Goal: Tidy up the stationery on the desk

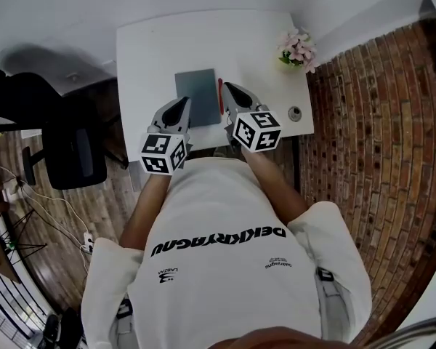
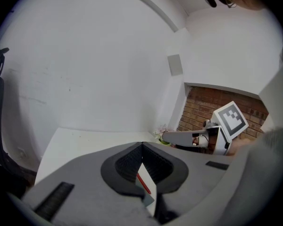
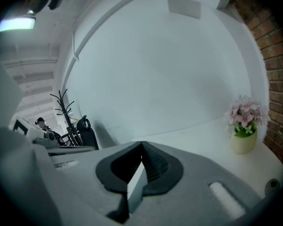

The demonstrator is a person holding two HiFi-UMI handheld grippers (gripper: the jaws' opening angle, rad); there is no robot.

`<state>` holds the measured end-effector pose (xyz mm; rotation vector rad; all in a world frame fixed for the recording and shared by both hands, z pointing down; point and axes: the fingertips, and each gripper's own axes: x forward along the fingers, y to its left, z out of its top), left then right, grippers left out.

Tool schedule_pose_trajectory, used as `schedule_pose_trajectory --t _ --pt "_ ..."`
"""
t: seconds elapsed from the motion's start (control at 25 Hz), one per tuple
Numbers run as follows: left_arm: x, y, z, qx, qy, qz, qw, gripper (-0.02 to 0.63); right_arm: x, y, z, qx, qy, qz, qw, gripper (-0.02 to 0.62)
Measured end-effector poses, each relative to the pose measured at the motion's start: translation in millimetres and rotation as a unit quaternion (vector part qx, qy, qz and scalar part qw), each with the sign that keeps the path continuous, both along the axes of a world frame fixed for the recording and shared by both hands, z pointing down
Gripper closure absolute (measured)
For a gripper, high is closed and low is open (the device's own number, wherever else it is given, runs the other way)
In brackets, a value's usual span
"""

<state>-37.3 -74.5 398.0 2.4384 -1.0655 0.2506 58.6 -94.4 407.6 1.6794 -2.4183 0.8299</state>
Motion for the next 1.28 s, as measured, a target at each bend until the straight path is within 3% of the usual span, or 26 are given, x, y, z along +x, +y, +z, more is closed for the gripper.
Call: schedule_pose_trajectory --t 0.36,0.56,1.28 --pt "-0.1 2.2 -15.9 0.047 -0.005 0.004 0.9989 0.609 -11.3 15.1 -29.4 0.073 0.029 -0.007 0.997 0.598" --pt "1.9 2.3 -19.2 0.063 -0.012 0.007 0.9979 0.608 -12.5 18.1 -26.5 0.072 0.028 -0.009 0.997 0.598" --pt "-6.9 2.3 -12.3 0.06 -0.024 0.008 0.9979 0.607 -17.7 19.3 -18.7 0.063 0.033 -0.006 0.997 0.598"
